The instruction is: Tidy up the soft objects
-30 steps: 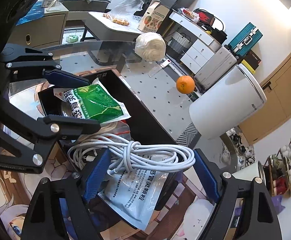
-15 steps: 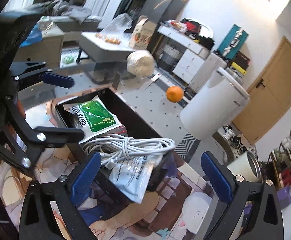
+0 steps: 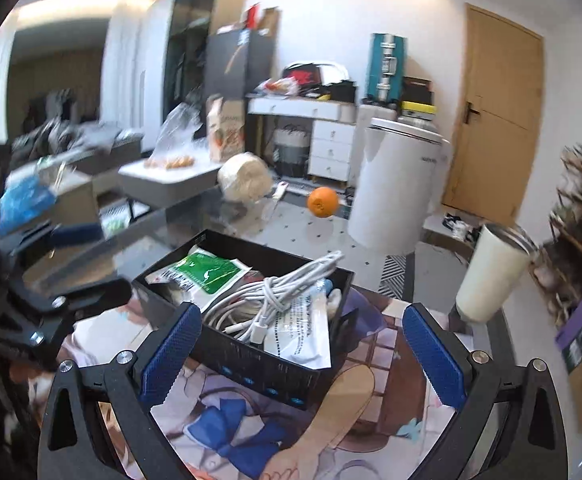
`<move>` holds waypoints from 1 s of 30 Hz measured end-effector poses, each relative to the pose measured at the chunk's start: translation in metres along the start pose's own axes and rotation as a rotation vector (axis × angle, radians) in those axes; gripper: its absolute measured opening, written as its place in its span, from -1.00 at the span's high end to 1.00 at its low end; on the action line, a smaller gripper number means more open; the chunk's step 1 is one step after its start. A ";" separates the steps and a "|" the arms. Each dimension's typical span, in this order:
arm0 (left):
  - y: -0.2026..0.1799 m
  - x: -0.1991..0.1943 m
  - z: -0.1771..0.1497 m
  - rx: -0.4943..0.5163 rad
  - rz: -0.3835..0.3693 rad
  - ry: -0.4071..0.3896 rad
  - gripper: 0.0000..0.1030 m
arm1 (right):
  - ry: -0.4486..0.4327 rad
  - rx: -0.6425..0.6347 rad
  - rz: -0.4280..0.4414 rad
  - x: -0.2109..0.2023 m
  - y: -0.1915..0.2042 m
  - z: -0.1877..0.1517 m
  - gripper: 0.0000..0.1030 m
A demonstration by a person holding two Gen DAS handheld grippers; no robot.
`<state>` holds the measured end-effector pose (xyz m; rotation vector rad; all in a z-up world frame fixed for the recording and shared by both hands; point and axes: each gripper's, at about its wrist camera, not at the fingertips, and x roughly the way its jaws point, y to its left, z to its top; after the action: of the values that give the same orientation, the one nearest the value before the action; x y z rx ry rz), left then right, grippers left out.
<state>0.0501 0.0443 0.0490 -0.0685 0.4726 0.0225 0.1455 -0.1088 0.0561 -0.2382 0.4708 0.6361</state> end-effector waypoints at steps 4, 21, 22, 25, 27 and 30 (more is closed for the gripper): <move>0.002 -0.003 -0.010 0.002 0.017 -0.007 -1.00 | 0.014 0.039 0.021 0.005 -0.002 -0.009 -0.98; 0.005 0.018 -0.015 -0.028 0.040 0.001 -1.00 | -0.014 0.078 0.053 0.008 -0.001 -0.029 -0.99; 0.005 0.018 -0.015 -0.030 0.037 -0.001 -1.00 | -0.015 0.080 0.054 0.009 -0.001 -0.029 -0.99; 0.005 0.018 -0.015 -0.027 0.033 -0.003 -1.00 | -0.020 0.087 0.047 0.009 -0.002 -0.031 -0.99; 0.004 0.017 -0.015 -0.024 0.033 -0.006 -1.00 | -0.015 0.092 0.049 0.010 -0.004 -0.031 -0.99; 0.003 0.017 -0.015 -0.023 0.038 -0.005 -1.00 | -0.027 0.091 0.036 0.008 -0.003 -0.031 -0.99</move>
<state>0.0583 0.0466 0.0273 -0.0817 0.4688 0.0658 0.1425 -0.1182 0.0254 -0.1355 0.4781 0.6507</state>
